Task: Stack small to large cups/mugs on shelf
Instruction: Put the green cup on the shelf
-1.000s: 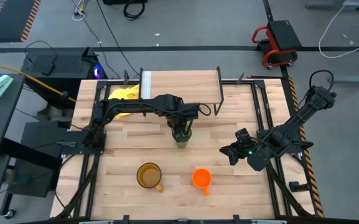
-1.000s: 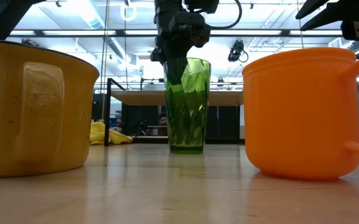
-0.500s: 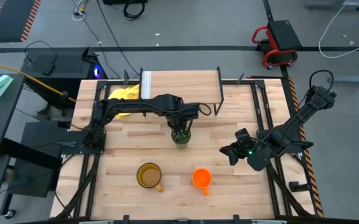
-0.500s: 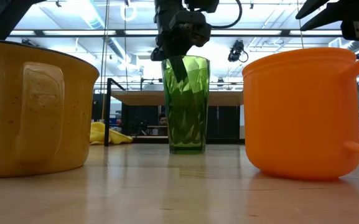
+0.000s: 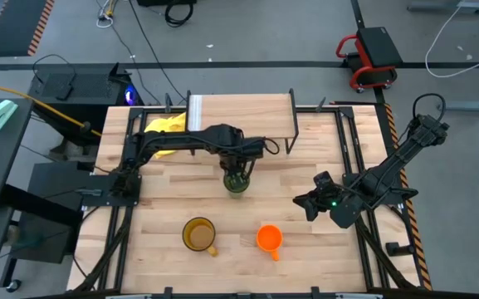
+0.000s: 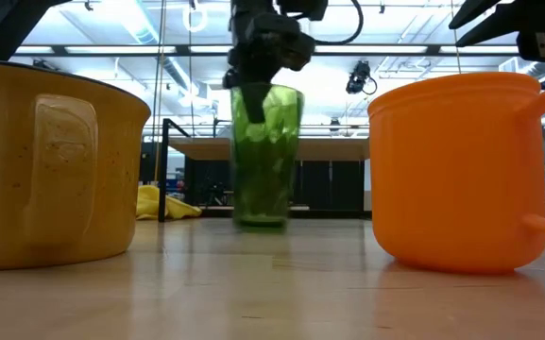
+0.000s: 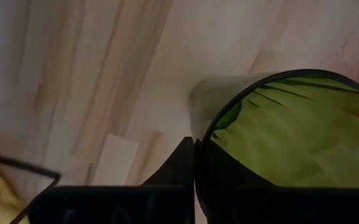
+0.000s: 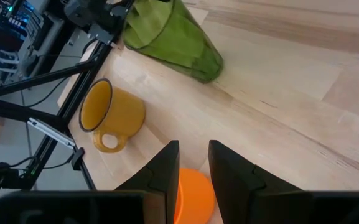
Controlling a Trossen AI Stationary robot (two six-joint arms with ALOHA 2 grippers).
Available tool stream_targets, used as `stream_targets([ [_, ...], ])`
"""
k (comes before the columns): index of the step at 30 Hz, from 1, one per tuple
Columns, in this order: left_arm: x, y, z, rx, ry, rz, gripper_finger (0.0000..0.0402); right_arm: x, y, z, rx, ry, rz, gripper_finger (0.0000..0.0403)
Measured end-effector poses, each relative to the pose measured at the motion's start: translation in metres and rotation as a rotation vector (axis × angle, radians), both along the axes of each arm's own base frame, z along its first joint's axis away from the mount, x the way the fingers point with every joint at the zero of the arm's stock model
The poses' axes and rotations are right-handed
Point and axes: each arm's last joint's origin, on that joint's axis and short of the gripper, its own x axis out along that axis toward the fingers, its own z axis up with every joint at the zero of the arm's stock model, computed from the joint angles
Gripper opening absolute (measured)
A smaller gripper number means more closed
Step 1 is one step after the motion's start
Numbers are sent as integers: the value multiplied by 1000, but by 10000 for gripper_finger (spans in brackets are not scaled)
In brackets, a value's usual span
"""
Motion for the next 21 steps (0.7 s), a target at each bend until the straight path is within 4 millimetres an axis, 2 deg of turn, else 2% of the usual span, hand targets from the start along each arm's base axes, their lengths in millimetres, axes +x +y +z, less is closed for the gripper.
stream_targets([
  [4,-5,-1,24,3,-7,-21,12,0,0,0,-8,2,6,94],
  [11,-16,3,80,44,-128,-24,12,0,0,0,-18,0,6,94],
  [17,-35,20,102,55,-192,25,12,0,0,0,-19,1,6,94],
  [21,-41,34,106,61,-194,69,12,0,0,0,-18,1,5,94],
])
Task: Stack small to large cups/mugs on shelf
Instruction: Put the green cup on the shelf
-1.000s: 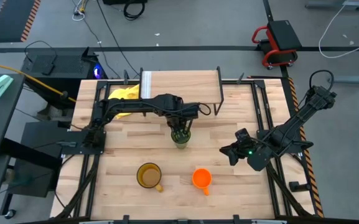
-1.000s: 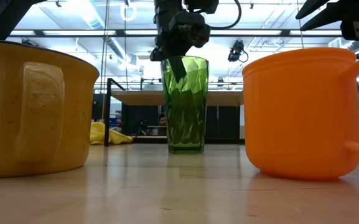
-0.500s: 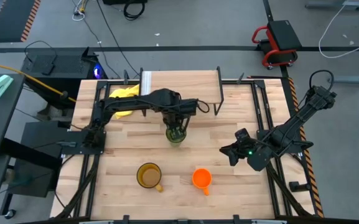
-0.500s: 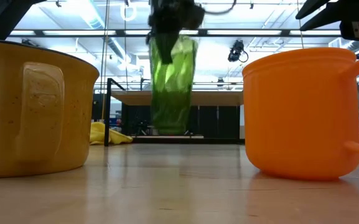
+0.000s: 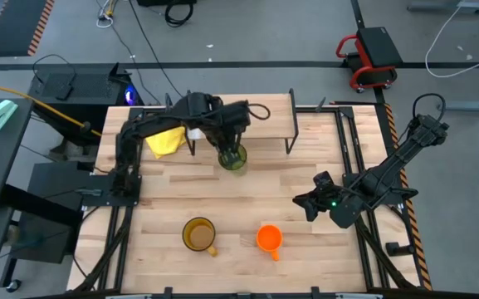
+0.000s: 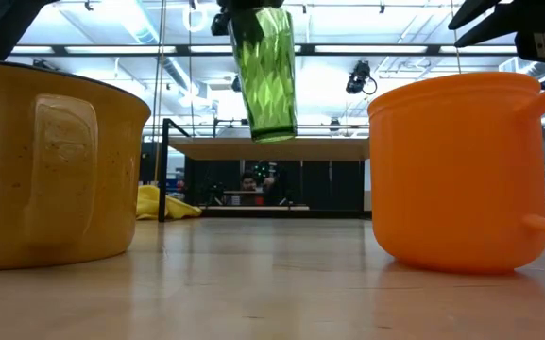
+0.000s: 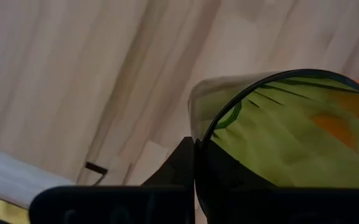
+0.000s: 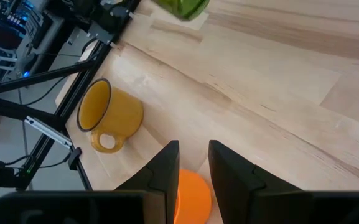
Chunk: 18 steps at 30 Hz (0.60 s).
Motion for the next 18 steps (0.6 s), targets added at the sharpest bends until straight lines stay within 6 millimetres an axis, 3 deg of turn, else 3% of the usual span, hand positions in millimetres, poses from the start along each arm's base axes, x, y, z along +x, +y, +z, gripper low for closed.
stream_targets([
  [8,-12,26,8,12,-20,57,12,0,0,0,1,-1,0,94],
  [18,-57,60,42,55,-115,185,12,0,-1,0,-8,1,3,94],
])
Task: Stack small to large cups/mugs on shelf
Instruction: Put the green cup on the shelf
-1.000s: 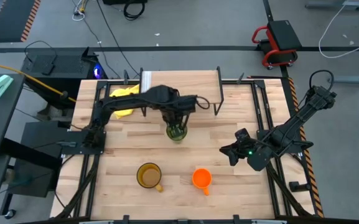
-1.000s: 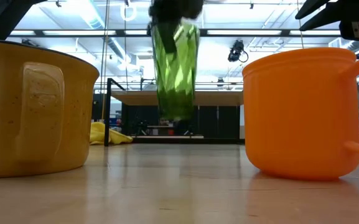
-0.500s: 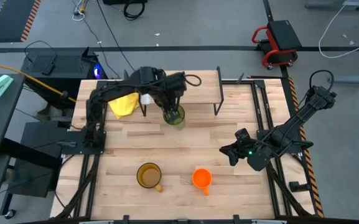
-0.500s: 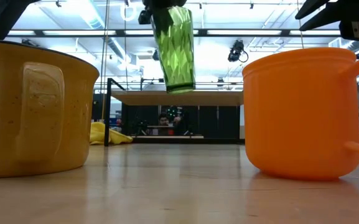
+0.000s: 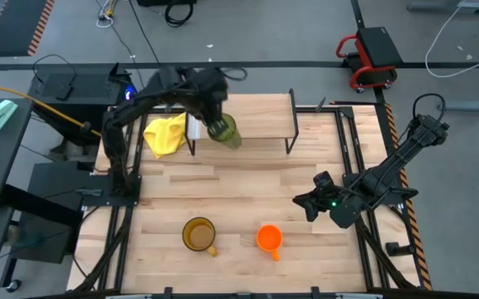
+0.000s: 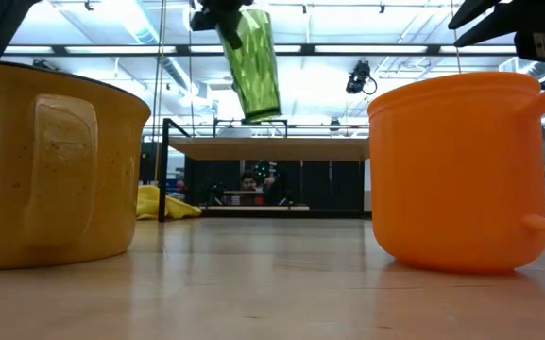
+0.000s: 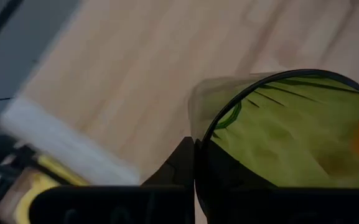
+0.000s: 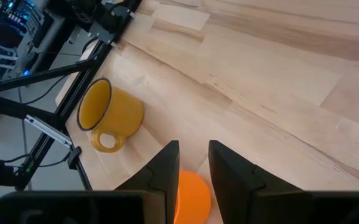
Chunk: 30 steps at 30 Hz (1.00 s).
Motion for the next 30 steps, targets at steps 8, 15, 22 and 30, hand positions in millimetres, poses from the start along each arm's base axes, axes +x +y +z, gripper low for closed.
stream_targets([
  [8,-32,48,7,17,-15,161,12,1,-2,0,1,0,-11,94],
  [15,-50,74,6,17,-11,247,12,3,-5,0,1,-1,-27,94],
  [22,-52,85,1,-17,-8,268,12,6,-10,0,-14,2,-43,94],
  [30,-41,96,-15,-37,34,273,12,7,-10,1,-28,-1,-38,94],
])
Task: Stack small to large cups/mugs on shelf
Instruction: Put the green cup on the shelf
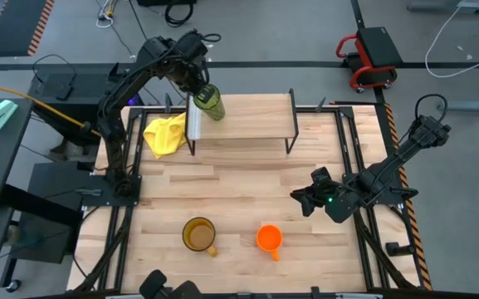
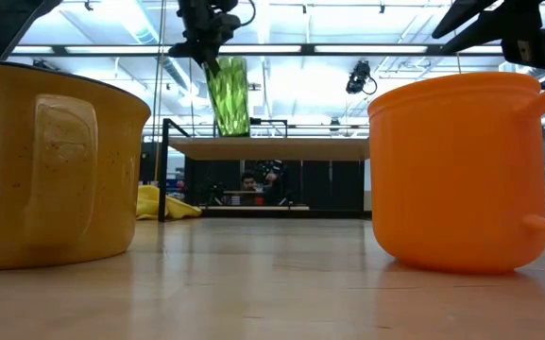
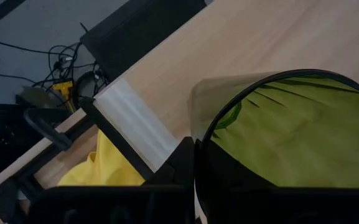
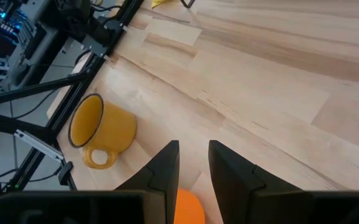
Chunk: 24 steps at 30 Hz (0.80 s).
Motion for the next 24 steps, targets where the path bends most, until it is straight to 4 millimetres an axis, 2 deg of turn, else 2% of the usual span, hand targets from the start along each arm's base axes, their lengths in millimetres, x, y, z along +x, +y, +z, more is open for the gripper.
stream_targets([
  [19,1,2,-2,-2,3,72,12,0,0,0,-15,5,11,94],
  [24,-2,-1,2,-4,-19,92,12,0,0,0,-29,10,21,94],
])
